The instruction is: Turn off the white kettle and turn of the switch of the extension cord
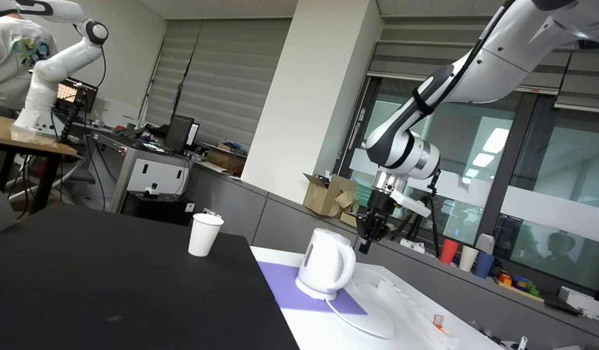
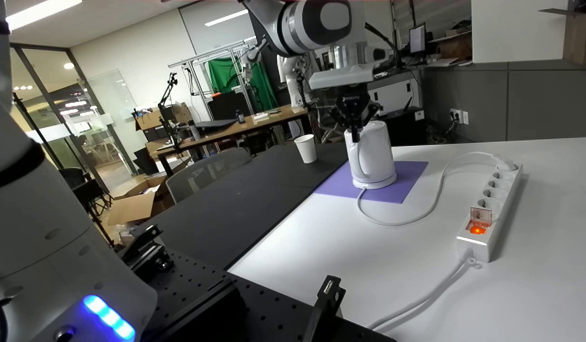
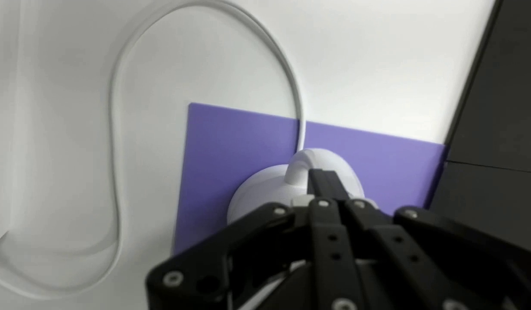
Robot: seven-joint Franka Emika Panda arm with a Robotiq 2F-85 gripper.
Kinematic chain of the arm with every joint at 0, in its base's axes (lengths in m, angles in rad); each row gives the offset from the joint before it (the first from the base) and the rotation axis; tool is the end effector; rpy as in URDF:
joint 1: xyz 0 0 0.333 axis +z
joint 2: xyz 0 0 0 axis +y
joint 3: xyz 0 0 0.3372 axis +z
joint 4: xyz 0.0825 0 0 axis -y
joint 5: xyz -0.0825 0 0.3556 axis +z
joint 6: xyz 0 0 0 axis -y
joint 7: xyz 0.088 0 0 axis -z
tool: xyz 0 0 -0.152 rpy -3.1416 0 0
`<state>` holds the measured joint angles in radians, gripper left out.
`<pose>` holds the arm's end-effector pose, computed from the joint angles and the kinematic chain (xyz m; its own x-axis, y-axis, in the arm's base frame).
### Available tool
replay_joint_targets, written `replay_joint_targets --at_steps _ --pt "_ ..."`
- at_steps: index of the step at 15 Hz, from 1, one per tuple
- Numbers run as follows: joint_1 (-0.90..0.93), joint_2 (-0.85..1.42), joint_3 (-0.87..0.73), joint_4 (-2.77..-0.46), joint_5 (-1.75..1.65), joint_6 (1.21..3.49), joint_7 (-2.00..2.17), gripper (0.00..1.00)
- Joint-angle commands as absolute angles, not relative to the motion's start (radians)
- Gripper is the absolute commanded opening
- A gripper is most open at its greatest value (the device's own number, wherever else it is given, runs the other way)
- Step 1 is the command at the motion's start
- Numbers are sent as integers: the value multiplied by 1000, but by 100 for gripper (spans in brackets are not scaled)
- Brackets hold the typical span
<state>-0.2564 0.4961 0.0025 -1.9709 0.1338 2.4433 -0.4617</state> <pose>0.5858 -0.1479 0.2102 0.9946 0.1032 0.0125 0.1039 -0.9907 -0.0882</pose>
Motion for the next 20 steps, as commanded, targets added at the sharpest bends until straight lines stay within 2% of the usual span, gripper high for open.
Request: replay_joint_targets --at_steps 1,6,10,20 --pt "-218 390 -71 -1988 23 2398 -362 0" --pt "-226 318 -155 -1994 -80 2394 -286 0" --pt "-284 319 -181 -2011 -7 2440 -302 0" --pt "-476 502 -178 -2038 209 2569 -361 0"
